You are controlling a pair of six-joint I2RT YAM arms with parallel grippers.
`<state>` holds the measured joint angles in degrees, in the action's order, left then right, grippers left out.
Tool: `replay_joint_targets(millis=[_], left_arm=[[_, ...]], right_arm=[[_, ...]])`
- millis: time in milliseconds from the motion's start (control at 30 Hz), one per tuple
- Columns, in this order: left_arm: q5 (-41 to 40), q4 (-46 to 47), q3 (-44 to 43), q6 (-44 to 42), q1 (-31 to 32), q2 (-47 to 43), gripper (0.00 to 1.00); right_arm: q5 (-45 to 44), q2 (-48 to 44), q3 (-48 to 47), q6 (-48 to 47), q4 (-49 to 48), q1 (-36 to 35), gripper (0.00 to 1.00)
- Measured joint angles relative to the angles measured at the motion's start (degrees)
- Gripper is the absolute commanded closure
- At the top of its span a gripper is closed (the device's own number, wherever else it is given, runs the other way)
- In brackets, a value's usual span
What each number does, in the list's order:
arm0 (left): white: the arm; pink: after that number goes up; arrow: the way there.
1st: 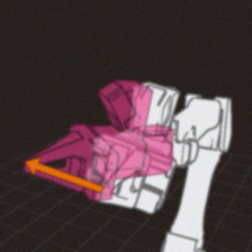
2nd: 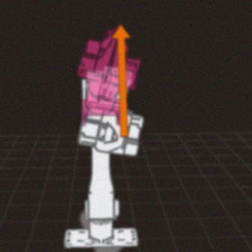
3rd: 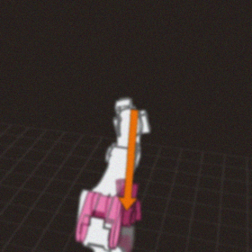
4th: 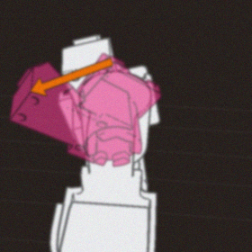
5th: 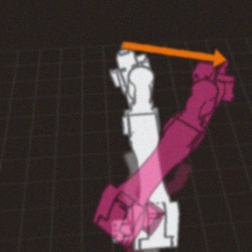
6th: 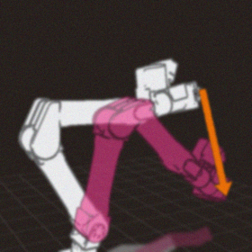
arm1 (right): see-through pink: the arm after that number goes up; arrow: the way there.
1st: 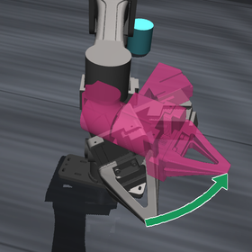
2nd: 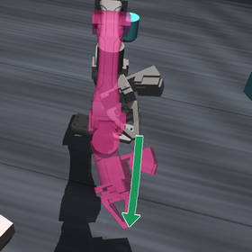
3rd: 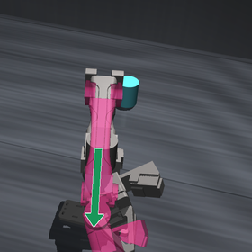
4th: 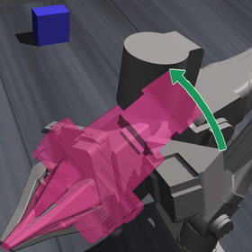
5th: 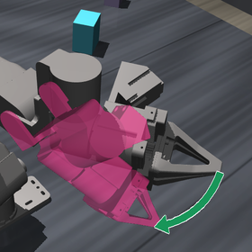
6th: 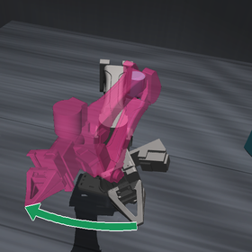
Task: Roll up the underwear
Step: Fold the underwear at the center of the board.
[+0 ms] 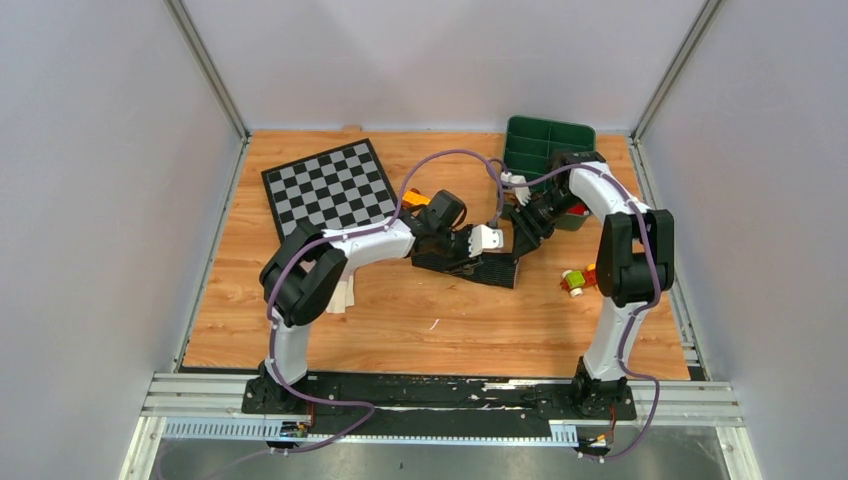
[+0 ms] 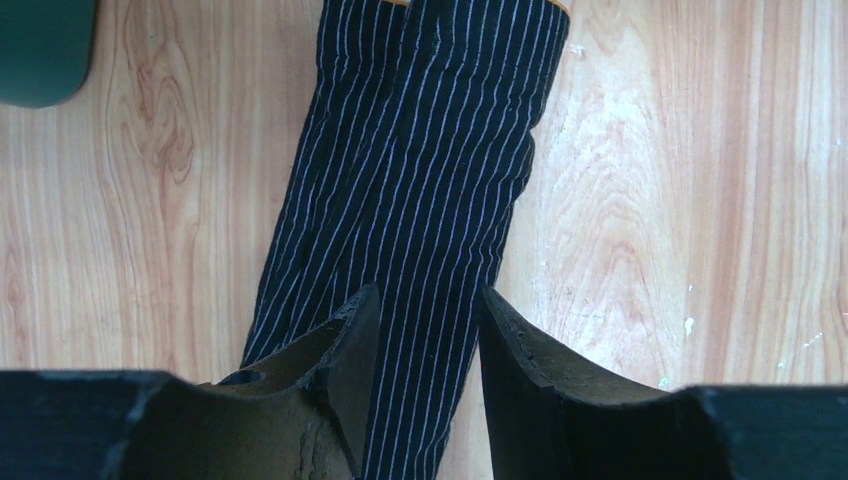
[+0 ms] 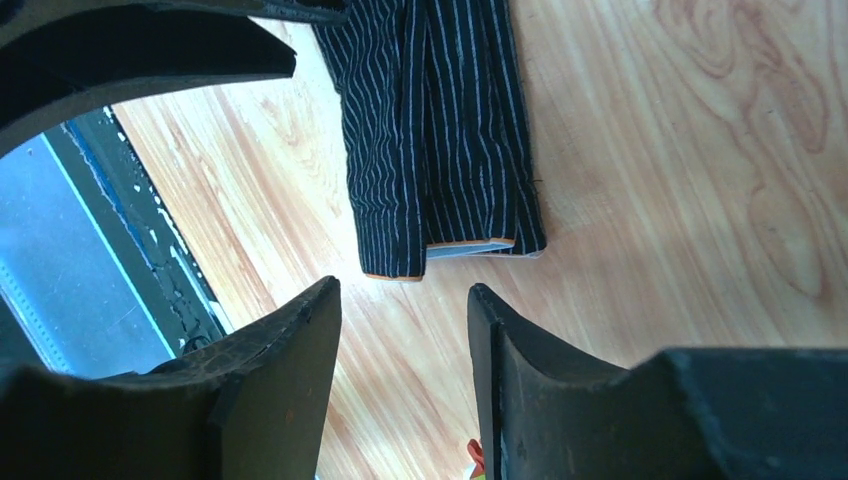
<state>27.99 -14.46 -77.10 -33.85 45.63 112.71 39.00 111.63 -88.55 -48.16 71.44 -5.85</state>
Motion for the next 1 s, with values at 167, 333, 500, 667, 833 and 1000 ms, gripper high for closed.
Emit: replay_joint_targets(millis=[167, 333, 500, 667, 833, 1000], left_arm=[[0.3, -1.2, 0.0, 1.8, -0.6, -0.7, 0.51], [1.5, -1.4, -0.2, 7.0, -2.5, -1.6, 0.5], [2.0, -0.9, 0.0, 13.0, -4.2, -3.4, 0.5], [2.0, -0.3, 0.9, 16.2, -5.9, -5.0, 0.49], [2.0, -0.7, 0.9, 17.1, -7.2, -5.2, 0.49], [2.0, -1.0, 0.9, 17.4, -7.7, -5.2, 0.49]], right_arm=[[0.1, 1.9, 0.1, -2.1, 2.6, 0.0, 0.48], [1.2, 2.6, 0.4, -3.4, 4.5, 0.0, 0.5], [2.6, 3.2, 0.9, -4.3, 5.1, 0.0, 0.6], [3.8, 6.3, 0.9, -4.2, 5.2, 0.0, 0.61], [3.8, 8.0, 0.8, -3.8, 5.0, 0.0, 0.65], [3.7, 8.1, 0.4, -3.7, 5.0, -0.2, 0.6]])
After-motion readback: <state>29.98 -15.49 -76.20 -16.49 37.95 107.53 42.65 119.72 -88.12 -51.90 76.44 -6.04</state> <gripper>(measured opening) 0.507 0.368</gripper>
